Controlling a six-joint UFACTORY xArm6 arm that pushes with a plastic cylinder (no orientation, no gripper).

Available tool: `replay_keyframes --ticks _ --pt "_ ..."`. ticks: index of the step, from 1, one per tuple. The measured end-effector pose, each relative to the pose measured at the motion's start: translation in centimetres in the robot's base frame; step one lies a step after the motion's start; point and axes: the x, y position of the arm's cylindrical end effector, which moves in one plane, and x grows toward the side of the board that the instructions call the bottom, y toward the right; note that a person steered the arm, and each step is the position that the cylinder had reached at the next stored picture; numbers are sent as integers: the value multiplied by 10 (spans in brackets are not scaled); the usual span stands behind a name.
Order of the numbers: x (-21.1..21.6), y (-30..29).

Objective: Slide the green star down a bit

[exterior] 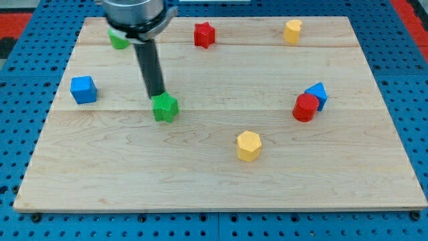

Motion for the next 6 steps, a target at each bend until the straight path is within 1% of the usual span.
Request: replay_keyframes --ticks 1,2,3,4,5,6 --pt "-1 41" --pt "44 16" --pt "81 -45" --pt "63 -19" --pt "26 -33" --pt "31 -79"
